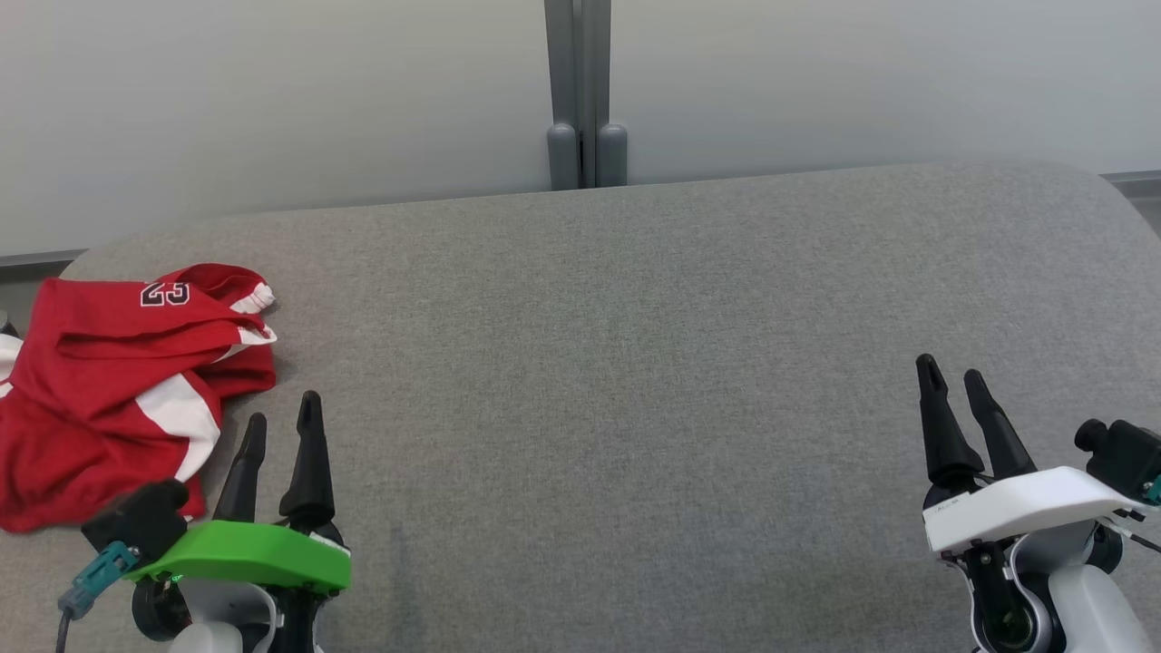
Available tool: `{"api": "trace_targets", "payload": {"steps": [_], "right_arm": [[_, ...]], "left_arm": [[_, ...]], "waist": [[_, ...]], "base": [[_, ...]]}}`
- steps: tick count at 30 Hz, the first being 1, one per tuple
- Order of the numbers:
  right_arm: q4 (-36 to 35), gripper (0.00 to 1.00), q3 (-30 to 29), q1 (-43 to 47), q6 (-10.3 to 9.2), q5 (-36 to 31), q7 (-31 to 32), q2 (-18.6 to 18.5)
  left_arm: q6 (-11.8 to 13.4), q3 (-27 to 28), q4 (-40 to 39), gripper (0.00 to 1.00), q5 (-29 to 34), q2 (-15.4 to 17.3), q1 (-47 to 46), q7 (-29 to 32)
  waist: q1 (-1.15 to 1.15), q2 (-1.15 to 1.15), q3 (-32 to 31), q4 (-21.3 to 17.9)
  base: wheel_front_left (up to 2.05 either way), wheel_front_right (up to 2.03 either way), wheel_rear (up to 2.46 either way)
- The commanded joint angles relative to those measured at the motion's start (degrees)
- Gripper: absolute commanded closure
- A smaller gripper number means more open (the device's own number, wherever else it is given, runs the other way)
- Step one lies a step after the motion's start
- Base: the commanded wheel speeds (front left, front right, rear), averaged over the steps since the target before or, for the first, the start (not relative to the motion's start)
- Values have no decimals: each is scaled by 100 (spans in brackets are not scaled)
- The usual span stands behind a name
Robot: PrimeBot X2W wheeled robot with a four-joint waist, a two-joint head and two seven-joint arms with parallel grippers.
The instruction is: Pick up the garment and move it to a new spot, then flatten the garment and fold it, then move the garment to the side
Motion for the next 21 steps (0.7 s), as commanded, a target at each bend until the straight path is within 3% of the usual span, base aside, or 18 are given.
{"api": "trace_targets", "payload": {"steps": [1, 21], "right_arm": [[-89, 0, 44, -27, 38, -173, -74, -62], [-46, 0, 258, 84, 38, -1236, -420, -130]], "left_arm": [[20, -28, -35, 0, 187, 66, -170, -60], [79, -164, 222, 0, 1296, 128, -216, -404]], "waist": [[0, 0, -1, -1], [0, 0, -34, 8]], "base": [[0, 0, 0], [0, 0, 0]]}}
